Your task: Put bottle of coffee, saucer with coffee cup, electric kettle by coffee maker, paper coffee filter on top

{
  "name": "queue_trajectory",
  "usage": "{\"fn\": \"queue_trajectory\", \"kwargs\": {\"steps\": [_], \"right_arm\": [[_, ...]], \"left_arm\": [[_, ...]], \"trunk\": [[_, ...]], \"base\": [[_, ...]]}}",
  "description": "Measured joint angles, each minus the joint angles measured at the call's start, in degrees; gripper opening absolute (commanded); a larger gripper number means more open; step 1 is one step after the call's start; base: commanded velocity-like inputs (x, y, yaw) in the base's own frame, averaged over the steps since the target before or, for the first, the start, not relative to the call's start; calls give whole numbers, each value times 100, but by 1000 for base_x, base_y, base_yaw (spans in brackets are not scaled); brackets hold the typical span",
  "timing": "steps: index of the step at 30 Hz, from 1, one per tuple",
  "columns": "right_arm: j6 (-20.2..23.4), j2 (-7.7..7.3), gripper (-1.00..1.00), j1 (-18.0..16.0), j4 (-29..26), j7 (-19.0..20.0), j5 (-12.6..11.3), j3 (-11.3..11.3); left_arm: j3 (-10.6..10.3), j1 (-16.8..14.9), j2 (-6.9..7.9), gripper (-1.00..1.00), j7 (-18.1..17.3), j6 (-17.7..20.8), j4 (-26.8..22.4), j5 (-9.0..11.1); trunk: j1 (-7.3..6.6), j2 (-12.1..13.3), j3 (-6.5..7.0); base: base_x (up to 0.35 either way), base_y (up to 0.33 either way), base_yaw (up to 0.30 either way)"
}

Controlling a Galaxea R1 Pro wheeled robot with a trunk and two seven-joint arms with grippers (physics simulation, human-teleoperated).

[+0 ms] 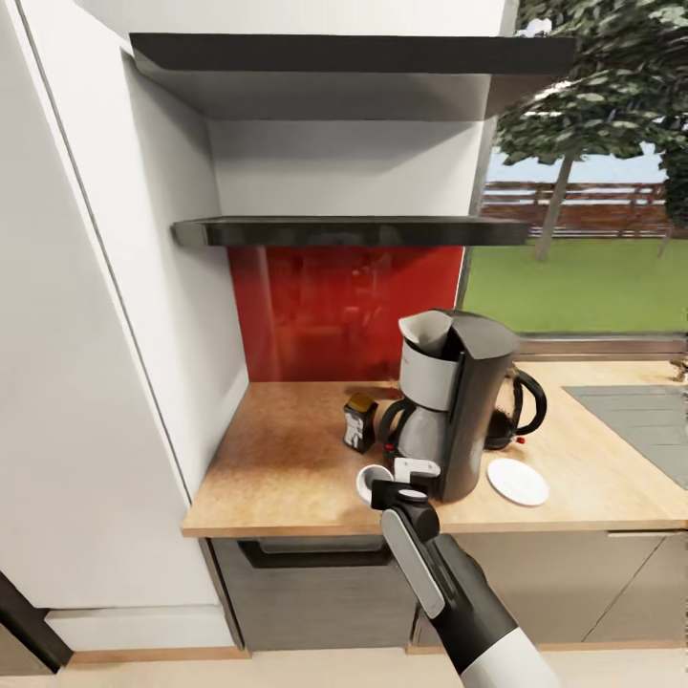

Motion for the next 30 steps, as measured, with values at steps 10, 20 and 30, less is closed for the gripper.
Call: {"fn": "queue_trajectory", "kwargs": {"steps": [10,20,30], "right_arm": [[1,-1,-100,1,4,-1,0,0],[0,-1,-100,1,4,0,-1,1],[0,-2,-100,1,4,1,2,-6]], "left_arm": [[5,-7,-2,100,6,0,1,0],[46,-7,16,100,11,-1,0,10],[59,-7,22,100,15,-2,-5,22]], "trunk": [[0,0,0],[0,1,0],[-1,1,0]], "base": [[-4,-271,-109],[-63,-205,-274],[0,-6,-275]]}}
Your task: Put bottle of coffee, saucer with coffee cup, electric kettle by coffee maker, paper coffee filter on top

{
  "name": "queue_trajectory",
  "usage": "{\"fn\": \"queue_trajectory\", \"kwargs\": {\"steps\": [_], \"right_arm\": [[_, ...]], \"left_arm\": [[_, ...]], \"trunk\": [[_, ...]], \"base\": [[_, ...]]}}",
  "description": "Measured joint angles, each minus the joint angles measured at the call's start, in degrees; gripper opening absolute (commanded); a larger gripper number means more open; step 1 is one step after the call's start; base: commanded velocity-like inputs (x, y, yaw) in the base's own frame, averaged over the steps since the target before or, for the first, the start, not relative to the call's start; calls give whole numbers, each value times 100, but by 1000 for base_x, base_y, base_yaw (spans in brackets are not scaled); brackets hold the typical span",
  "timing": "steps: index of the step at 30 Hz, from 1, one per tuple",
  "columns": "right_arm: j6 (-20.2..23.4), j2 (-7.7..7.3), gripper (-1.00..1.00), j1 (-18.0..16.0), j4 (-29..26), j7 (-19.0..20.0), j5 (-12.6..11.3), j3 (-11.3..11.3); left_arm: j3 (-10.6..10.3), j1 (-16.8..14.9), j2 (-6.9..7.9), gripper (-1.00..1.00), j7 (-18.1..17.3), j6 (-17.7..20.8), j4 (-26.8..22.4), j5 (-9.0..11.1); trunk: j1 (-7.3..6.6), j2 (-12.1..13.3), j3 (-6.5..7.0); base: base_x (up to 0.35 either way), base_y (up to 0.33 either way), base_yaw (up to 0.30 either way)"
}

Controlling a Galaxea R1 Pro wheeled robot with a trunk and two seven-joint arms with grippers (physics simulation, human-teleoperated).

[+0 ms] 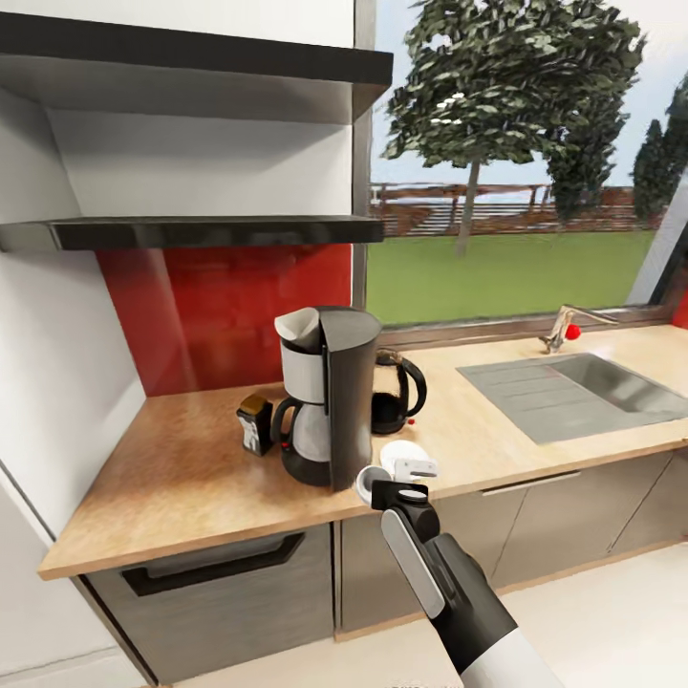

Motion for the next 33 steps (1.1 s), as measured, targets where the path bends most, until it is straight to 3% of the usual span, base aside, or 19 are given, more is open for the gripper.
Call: {"fn": "queue_trajectory", "kwargs": {"steps": [12,23,30,33], "right_arm": [[0,-7,-100,-1,-6,-1,-2,-8],[0,-9,-100,-1,-17,-1,-2,-17],[7,-10,-100,-1,-10,-8,24,-18],[9,-15,-100,-1,-7,-8,29,-21]], "left_arm": [[0,1,-30,100,-4,4,-1,-5],[-43,13,-11,100,-11,21,71,-5],[-68,20,-34,100,55,581,75,-13],[-70,20,-47,100,96,652,73,-13]], "trunk": [[-3,-1,-1],[0,0,0],[-1,0,0],[0,0,0]], "base": [[266,-18,-163],[46,-7,-2],[132,-60,0],[33,-21,0]]}}
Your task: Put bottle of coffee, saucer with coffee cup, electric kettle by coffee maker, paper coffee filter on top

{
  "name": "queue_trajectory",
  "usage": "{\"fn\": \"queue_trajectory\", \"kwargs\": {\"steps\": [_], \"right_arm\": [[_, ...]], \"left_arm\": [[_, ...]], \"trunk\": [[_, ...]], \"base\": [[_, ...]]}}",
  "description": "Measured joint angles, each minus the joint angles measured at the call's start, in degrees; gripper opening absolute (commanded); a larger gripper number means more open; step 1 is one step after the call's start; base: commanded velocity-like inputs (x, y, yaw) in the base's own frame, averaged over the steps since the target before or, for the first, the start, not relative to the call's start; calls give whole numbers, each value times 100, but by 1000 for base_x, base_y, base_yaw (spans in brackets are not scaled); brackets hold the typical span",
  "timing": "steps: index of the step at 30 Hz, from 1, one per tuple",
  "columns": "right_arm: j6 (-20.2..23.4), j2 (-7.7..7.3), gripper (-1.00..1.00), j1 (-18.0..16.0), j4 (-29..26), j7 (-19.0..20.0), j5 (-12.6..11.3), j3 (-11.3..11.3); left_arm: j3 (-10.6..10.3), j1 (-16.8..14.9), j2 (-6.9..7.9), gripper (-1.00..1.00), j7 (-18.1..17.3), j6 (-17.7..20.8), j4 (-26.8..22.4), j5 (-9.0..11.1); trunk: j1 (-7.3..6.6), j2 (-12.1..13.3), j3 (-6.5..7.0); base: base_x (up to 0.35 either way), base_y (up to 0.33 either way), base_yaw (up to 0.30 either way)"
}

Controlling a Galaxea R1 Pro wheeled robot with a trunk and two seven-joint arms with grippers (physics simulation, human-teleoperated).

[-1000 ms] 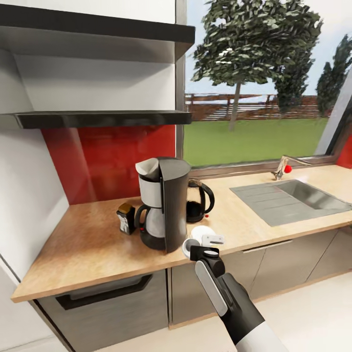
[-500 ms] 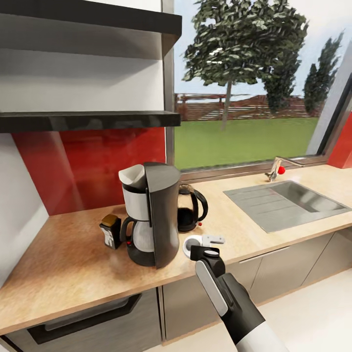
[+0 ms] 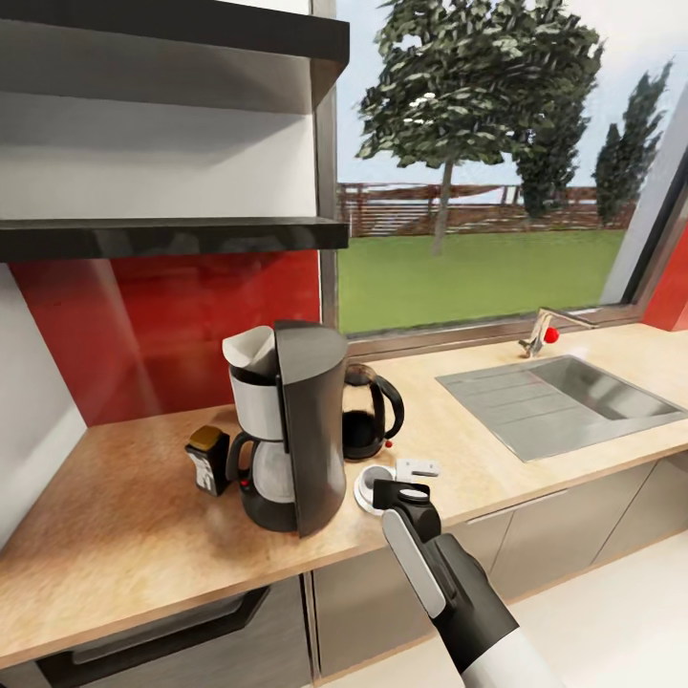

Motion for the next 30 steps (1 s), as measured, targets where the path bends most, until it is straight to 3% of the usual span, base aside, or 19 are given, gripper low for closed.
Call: {"fn": "queue_trajectory", "kwargs": {"steps": [13,30], "right_arm": [[-1,-15,-100,0,313,-2,-14,-36],[0,-19,-100,0,326,-8,-4,-42]], "left_arm": [[0,0,2,100,11,24,-7,0],[0,0,-12,100,19,17,-8,0]], "trunk": [[-1,-1,0],[0,0,0]], "base": [[26,-2,0],[84,0,0]]}}
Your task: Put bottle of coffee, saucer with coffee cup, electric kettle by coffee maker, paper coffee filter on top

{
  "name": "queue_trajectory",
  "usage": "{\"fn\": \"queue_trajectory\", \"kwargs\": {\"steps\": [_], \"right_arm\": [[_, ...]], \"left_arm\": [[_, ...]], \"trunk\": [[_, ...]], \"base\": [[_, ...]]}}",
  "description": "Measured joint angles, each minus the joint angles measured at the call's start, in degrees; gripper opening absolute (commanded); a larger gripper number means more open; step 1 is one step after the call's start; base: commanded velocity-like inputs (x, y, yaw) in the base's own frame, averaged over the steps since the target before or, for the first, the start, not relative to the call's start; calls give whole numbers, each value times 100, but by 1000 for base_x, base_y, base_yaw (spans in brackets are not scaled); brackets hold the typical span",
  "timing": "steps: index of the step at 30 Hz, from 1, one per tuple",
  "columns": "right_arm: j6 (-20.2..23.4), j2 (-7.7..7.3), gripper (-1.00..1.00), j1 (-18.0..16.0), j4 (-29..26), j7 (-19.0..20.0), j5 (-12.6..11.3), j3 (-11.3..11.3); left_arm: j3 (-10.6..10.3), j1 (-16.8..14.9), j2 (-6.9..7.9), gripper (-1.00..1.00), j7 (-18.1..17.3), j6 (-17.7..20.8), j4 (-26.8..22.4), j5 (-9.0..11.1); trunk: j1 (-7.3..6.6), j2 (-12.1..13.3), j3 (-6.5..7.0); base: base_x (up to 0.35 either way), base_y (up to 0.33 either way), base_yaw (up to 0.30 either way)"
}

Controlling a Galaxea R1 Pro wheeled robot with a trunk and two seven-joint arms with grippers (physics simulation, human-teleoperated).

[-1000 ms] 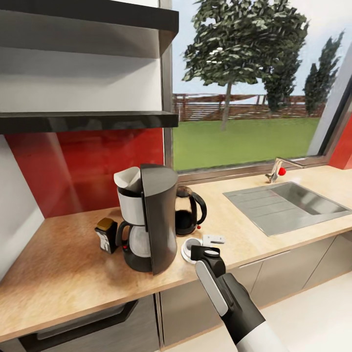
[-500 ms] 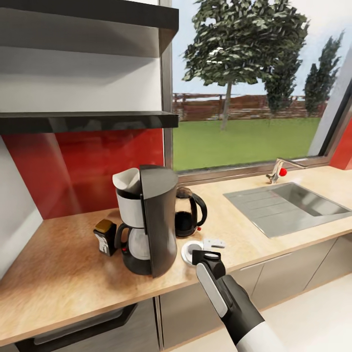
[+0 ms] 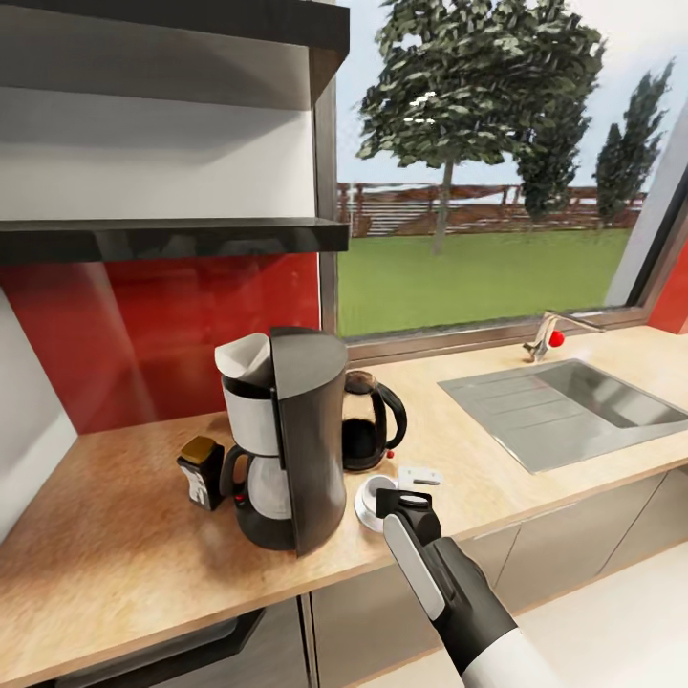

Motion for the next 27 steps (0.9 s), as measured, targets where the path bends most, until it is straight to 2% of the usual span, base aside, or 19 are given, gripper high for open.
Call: {"fn": "queue_trajectory", "kwargs": {"steps": [21,22,27], "right_arm": [[0,-8,-100,0,9,-1,8,0],[0,-8,100,0,9,-1,9,0],[-6,-8,100,0,8,15,6,-1]], "left_arm": [[0,0,0,100,-7,2,0,0],[0,0,0,100,-8,1,0,0],[0,0,0,100,-7,0,0,0]], "trunk": [[1,0,0],[1,0,0],[0,0,0]], "base": [[25,-4,0],[0,0,0],[0,0,0]]}}
